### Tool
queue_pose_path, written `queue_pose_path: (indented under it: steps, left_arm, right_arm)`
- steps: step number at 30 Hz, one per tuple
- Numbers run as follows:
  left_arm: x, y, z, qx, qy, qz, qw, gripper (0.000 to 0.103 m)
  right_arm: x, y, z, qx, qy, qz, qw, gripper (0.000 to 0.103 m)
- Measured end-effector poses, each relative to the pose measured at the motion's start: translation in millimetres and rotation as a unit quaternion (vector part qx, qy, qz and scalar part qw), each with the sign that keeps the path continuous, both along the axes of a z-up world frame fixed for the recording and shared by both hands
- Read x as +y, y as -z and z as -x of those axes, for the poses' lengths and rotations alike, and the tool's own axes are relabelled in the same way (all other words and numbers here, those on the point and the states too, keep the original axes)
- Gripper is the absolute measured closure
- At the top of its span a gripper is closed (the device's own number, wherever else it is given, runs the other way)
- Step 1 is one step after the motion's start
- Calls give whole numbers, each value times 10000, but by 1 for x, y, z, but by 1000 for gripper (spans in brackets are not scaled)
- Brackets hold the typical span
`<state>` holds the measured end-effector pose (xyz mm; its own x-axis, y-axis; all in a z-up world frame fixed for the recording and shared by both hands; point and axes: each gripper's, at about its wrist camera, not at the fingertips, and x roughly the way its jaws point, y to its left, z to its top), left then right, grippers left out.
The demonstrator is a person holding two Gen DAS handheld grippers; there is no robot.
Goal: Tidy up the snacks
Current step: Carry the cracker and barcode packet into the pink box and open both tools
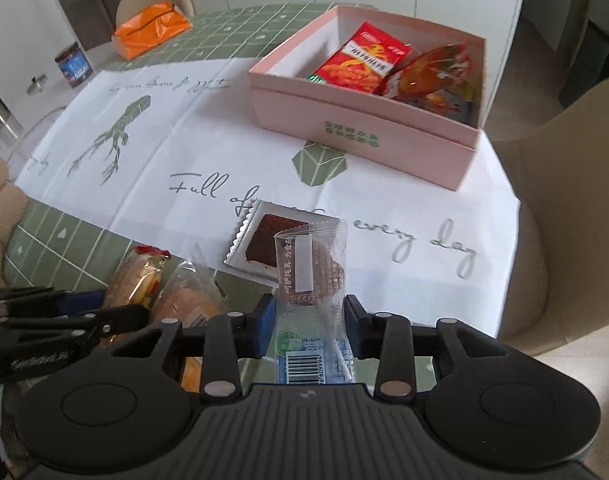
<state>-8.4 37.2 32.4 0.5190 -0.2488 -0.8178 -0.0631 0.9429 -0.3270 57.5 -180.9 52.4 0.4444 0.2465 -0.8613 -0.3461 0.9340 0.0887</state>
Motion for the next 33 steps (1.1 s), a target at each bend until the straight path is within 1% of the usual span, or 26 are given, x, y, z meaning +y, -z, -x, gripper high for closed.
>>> queue_pose_path:
  steps: [2, 4, 6, 7, 8, 9, 11, 12, 14, 16, 17, 18, 20, 21, 25, 26, 28, 29, 30, 31, 32, 33]
  left_arm:
    - [2, -8, 0, -213, 65, 89, 9997, 63]
    - [2, -26, -4, -480, 150, 168, 9986, 63]
    - [4, -56, -17, -841, 279, 522, 9947, 63]
    - [4, -78, -28, -1121, 384, 594, 9912, 63]
    - [2, -96, -36, -1363, 479, 567, 9879, 63]
    - [-3, -122, -51, -1707, 621, 483, 9822, 63]
    - [-13, -158, -80, -2107, 794, 398, 9735, 61]
    - [-19, -171, -98, -2188, 856, 410, 9712, 60]
    - [-29, -181, -141, -2200, 925, 489, 9699, 57]
    - [-33, -173, -171, -1997, 681, 417, 9766, 61]
    - [-34, -165, -180, -1859, 541, 329, 9805, 61]
    - [-34, -158, -181, -1789, 512, 287, 9821, 61]
    - [-32, -142, -172, -1698, 556, 267, 9835, 61]
    - [-29, -132, -166, -1580, 573, 254, 9854, 61]
    - [-17, -84, -127, -951, 450, 180, 9943, 61]
    - [-17, -71, -116, -750, 424, 246, 9960, 61]
    - [-19, -54, -99, -503, 351, 376, 9974, 61]
    - [-21, -46, -90, -395, 294, 395, 9980, 61]
    - [-23, -41, -83, -338, 256, 330, 9986, 61]
    - [-23, -39, -75, -311, 224, 208, 9990, 61]
    - [-27, -38, -67, -296, 214, 46, 9993, 61]
    - [-32, -37, -60, -271, 270, -99, 9992, 61]
  right_arm:
    - [-11, -10, 2, -40, 121, -157, 9998, 67]
    - [-21, -23, 3, -177, 212, -270, 9993, 67]
    - [-30, -37, 3, -384, 319, -337, 9982, 67]
    - [-34, -44, 2, -469, 364, -387, 9975, 67]
    - [-37, -52, 0, -563, 400, -459, 9966, 67]
    - [-40, -60, -2, -658, 417, -523, 9956, 67]
    - [-44, -75, -5, -880, 428, -622, 9933, 67]
    - [-45, -80, -6, -963, 426, -661, 9922, 67]
    - [-45, -87, -10, -1073, 436, -689, 9909, 67]
    - [-46, -90, -14, -1140, 456, -637, 9904, 67]
    - [-49, -91, -15, -1159, 473, -616, 9902, 67]
    - [-52, -92, -15, -1161, 495, -618, 9901, 67]
    - [-65, -93, -16, -1149, 552, -684, 9895, 66]
    - [-71, -93, -17, -1138, 586, -706, 9893, 66]
    - [-85, -95, -25, -1088, 741, -868, 9875, 66]
    - [-84, -99, -31, -1109, 711, -959, 9866, 66]
    - [-75, -117, -49, -1260, 661, -1104, 9836, 66]
    - [-69, -127, -62, -1335, 632, -1215, 9815, 65]
    - [-62, -138, -78, -1403, 597, -1350, 9790, 64]
    - [-57, -148, -93, -1461, 591, -1423, 9772, 49]
    - [-49, -154, -108, -1472, 580, -1401, 9774, 25]
    - [-42, -157, -122, -1494, 578, -1314, 9783, 20]
